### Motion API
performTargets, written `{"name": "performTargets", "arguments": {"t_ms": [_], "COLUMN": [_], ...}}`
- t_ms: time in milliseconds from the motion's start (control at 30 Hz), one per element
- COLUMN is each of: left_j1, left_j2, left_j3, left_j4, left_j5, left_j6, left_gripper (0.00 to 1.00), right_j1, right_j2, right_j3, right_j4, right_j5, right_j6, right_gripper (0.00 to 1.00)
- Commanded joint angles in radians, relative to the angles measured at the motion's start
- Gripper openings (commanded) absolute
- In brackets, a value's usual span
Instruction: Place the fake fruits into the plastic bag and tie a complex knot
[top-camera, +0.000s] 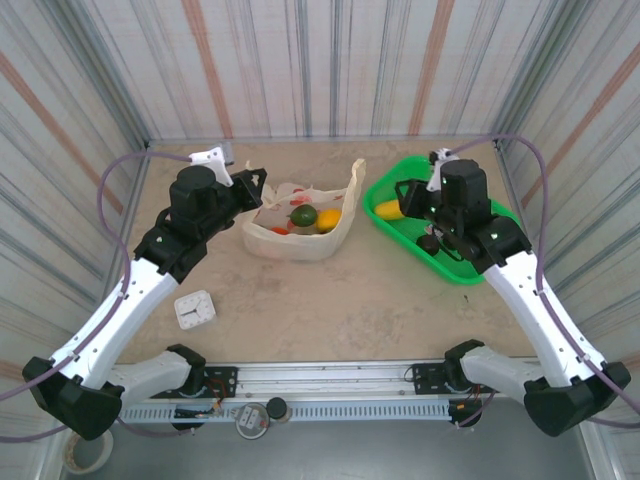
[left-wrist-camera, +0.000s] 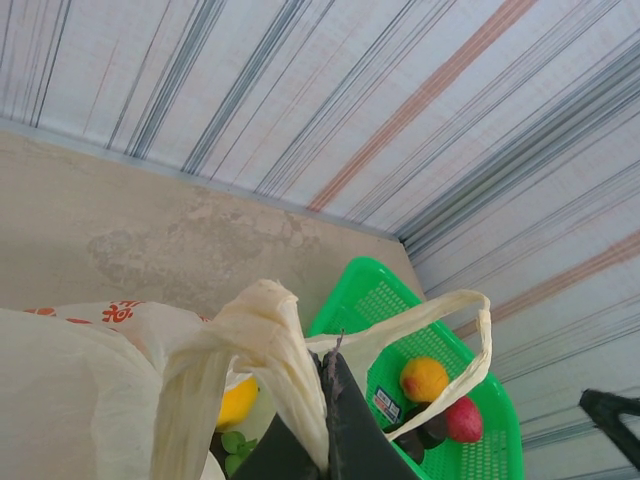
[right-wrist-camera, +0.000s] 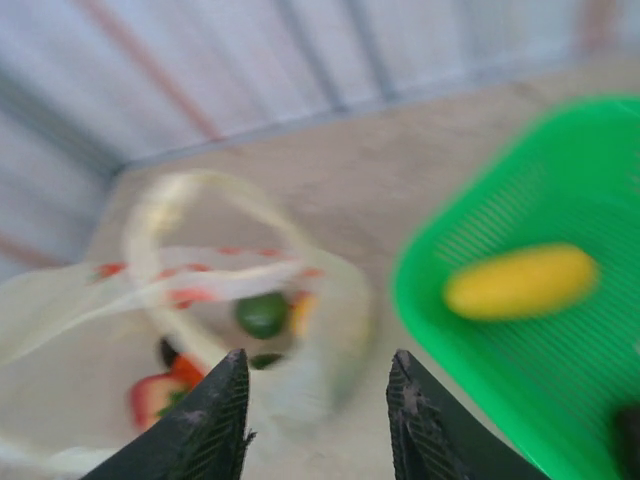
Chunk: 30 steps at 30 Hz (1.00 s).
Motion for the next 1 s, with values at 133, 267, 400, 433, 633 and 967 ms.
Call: {"name": "performTargets", "arguments": {"t_ms": [133,267,400,433,633,967], "left_j1": [0.007,-0.001,-0.007,-0.007,-0.007,-0.007], "left_j2": [0.004,0.004,0.003,0.004,0.003,-0.003], "left_j3": [-0.004,-0.005,-0.003,-0.002,-0.003,-0.001], "left_j4": [-0.001,-0.001,-0.005,-0.005,-0.003,-0.003], "left_j5": [-0.015,-0.022,-0.033,-0.032,-0.025,-0.019], "left_j6": [0.003,0.009,0.013,0.013,0.012,0.011], "left_gripper": [0.00,0.00,0.00,0.00,0.00,0.00], "right_j1": [-0.163,-0.184,-0.198,-0.198,-0.264,-0.409], "right_j2": [-0.066,-0.077,-0.052,-0.066,-0.082,0.271], "right_j3": [-0.186,-0.260,-0.282,-0.297,-0.389,-0.278], "right_j4": [-0.422,-0.524,-0.659,-0.666,-0.569,-0.232], "right_j5": [0.202,0.150,0.220,0.227,0.218,0.297], "right_j6": [0.412,0.509,0.560,0.566,0.518,0.414], "right_gripper": [0.20,0.00,0.00,0.00,0.04,0.25]}}
